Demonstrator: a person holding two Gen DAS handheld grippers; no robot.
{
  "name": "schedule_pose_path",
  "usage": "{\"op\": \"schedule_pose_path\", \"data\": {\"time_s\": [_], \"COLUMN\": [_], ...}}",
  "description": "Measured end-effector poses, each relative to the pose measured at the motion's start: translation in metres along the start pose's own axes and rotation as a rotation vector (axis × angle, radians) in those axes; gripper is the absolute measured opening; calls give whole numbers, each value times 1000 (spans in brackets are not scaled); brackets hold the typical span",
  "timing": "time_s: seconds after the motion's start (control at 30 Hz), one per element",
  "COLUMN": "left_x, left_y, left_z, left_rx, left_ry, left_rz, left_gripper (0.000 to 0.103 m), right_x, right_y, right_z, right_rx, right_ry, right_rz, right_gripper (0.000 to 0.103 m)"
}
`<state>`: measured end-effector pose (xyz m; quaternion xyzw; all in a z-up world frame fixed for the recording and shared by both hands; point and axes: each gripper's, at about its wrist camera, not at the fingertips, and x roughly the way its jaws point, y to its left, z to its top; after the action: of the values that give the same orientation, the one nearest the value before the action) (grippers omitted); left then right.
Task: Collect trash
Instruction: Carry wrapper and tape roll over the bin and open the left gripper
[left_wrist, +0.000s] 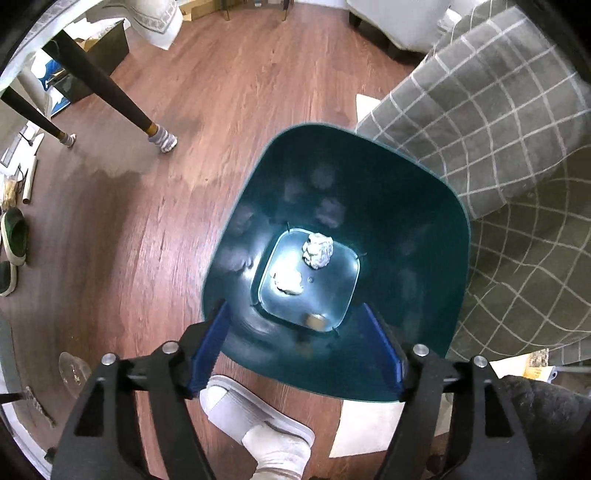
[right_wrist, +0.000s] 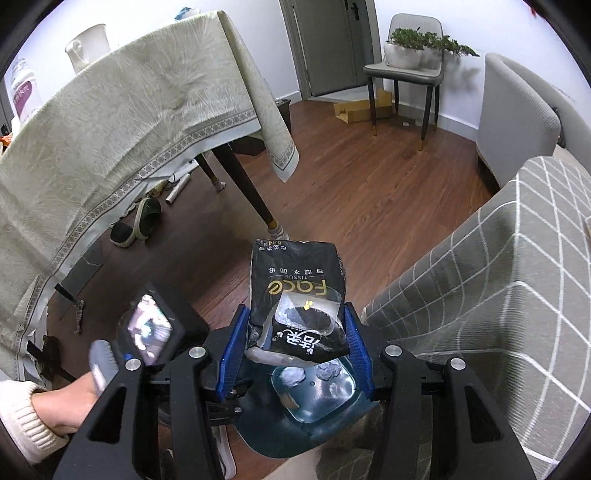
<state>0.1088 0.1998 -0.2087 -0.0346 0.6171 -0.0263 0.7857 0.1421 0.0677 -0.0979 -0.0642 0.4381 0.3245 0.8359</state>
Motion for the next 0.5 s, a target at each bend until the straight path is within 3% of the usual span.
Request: {"op": "schedule_pose_path", "data": {"time_s": [0.5], "left_x": [-64], "left_y": [32], "left_z": [-2], "left_rx": [-45], "left_ry": [-172], "left_rz": [-38], "left_gripper": [73], "right_x": [60], "right_y": [19], "right_z": [-7], "right_rx": [-25], "right_ry": [123], "right_rz": [-35], "right_gripper": [51]}}
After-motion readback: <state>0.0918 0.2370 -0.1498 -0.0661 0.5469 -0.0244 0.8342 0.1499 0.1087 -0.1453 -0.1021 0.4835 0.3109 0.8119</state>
